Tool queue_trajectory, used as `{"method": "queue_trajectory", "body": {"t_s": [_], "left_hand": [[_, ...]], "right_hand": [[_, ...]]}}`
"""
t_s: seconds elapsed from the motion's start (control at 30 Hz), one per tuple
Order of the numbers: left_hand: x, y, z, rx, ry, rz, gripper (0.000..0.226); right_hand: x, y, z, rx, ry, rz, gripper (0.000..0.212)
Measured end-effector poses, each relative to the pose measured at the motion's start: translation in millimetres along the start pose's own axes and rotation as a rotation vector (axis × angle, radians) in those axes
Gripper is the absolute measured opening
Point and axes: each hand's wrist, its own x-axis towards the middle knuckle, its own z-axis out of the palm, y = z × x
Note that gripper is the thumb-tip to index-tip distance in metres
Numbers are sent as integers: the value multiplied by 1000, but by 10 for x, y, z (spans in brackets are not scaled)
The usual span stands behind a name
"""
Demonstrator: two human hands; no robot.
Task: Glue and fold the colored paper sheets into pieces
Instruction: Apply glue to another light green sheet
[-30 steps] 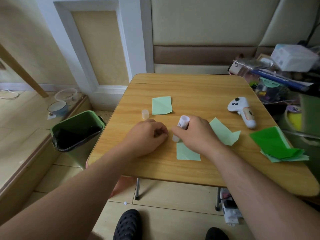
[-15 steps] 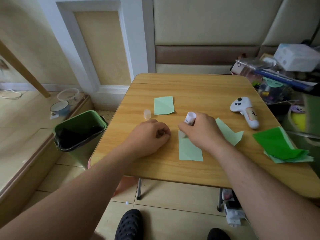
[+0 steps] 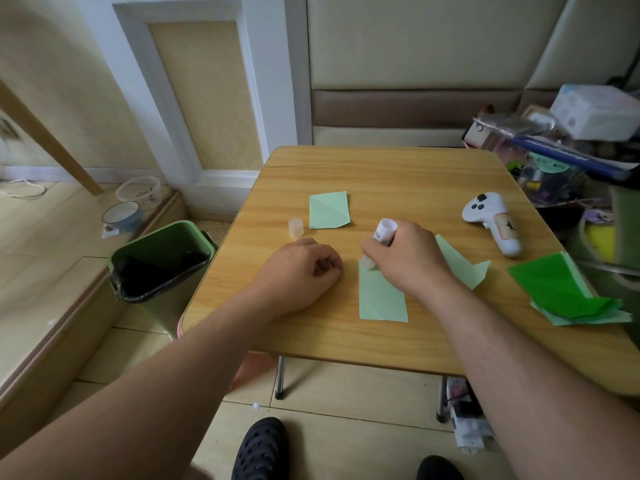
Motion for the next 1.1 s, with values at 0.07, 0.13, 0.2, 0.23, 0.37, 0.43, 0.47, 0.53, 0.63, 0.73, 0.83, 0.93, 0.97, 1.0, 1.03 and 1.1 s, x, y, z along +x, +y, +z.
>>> {"method": "queue_trajectory", "body": {"t_s": [0.07, 0.13, 0.2, 0.23, 0.37, 0.43, 0.47, 0.53, 0.63, 0.73, 0.83, 0.93, 0.97, 1.0, 1.03, 1.1], "left_hand": [[4, -3, -3, 10, -6, 3, 12], [10, 1, 0, 15, -2, 4, 13], [10, 2, 3, 22, 4, 8, 13], [8, -1, 5, 23, 5, 10, 12], [5, -13, -2, 8, -1, 9, 11], [4, -8, -3, 4, -5, 4, 10], [5, -5, -2, 2, -2, 2, 10], [2, -1, 1, -4, 5, 1, 9], [-7, 2, -2, -6, 0, -1, 9], [-4, 12, -9, -6, 0, -1, 10], [-4, 23, -11, -1, 3, 2, 11], [-21, 54, -23, -7, 18, 3, 9], [-28, 69, -34, -19, 24, 0, 9], [-36, 75, -47, -34, 30, -8, 10], [-47, 83, -60, -53, 34, -20, 12], [-65, 104, -80, -70, 45, -48, 18]], "right_hand": [[-4, -9, 45, -5, 11, -22, 24], [-6, -21, 88, 18, 10, -28, 25], [-13, -43, 110, 54, -6, -12, 28], [-13, -55, 104, 66, -11, -2, 28], [33, -75, -23, 100, 82, 34, 23], [50, -74, -74, 88, 98, 42, 22], [54, -64, -73, 86, 90, 49, 22], [48, -44, -52, 82, 76, 67, 22], [47, -19, -12, 77, 40, 80, 23], [53, -21, 16, 78, 40, 74, 26], [49, -53, 67, 93, 13, 57, 27], [37, -100, 120, 108, -10, 47, 28], [34, -107, 132, 113, -14, 48, 28], [29, -115, 139, 117, -14, 47, 27], [26, -114, 139, 130, -9, 48, 27], [15, -119, 125, 225, 22, 51, 25]]}}
